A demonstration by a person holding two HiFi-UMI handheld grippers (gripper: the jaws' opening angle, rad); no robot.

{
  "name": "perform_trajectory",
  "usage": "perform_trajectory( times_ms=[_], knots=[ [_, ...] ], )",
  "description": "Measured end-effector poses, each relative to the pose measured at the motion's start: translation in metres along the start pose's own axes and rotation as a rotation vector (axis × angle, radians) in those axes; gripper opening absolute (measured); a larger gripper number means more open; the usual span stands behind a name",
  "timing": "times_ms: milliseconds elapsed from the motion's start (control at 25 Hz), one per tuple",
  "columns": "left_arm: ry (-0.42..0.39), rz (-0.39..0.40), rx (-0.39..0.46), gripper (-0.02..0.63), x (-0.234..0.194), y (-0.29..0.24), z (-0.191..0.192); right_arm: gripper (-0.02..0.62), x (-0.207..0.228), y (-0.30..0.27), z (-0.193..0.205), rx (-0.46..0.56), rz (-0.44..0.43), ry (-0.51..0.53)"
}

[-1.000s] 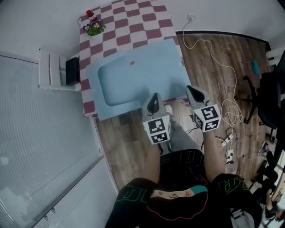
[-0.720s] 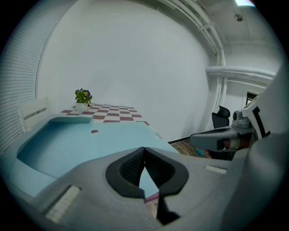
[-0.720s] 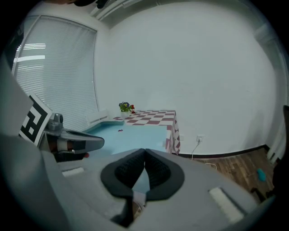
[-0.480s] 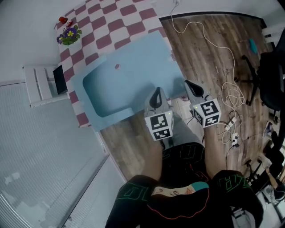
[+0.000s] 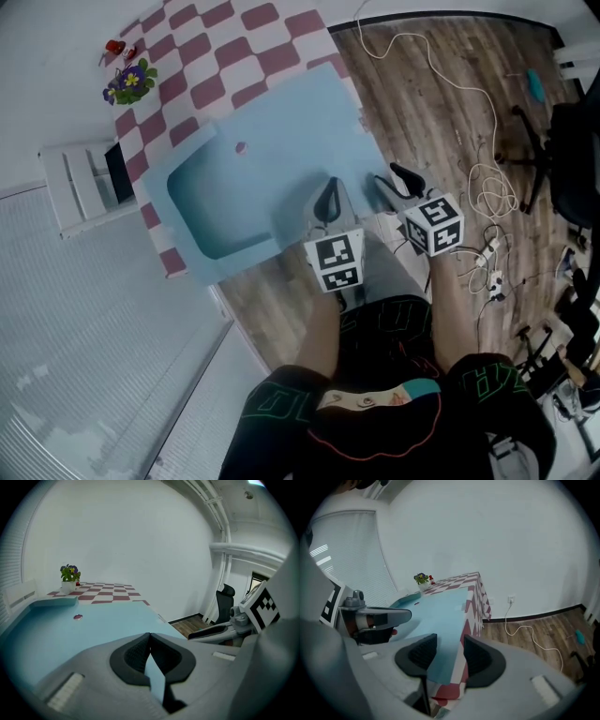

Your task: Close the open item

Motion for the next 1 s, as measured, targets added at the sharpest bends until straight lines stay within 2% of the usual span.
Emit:
perform_trajectory(
  times_ms=[240,360,560,840,1000],
  knots=[
    [0.001,-0.018,-0.02,0.008,-0.012,-0.008,-0.003,0.184,0.001,-0.013,-0.001,-0.042,-0.061,-0.018],
    [0.002,-0.028,-0.028,0.008,-0.018,-0.013,-0.007,0.158,-0.001,-0.014,-0.003,-0.075,-0.098,-0.011],
    [-0.008,-0.038,-0.03,0.008,-0.018,-0.014,-0.014,0.15,-0.001,-0.013,-0.004,-0.107,-0.084,0.014],
    [-0.011,-0.038,-0.003,0.008,-0.017,-0.003,-0.021,0.112,-0.001,0.0,-0.017,-0.081,-0.07,0.022],
    [-0.016,-0.032,0.036,0.008,-0.02,0.008,-0.029,0.082,-0.003,0.015,-0.033,-0.022,-0.074,0.006]
  ],
)
Point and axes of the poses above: the fingertips, and each gripper's own axes: y backward along the fingers, x to its right, z out of its underside, the point moved 4 cm from there along y, backward along the fingers, and after that the axes turned 15 degrees about z, right-handed, at the moved point
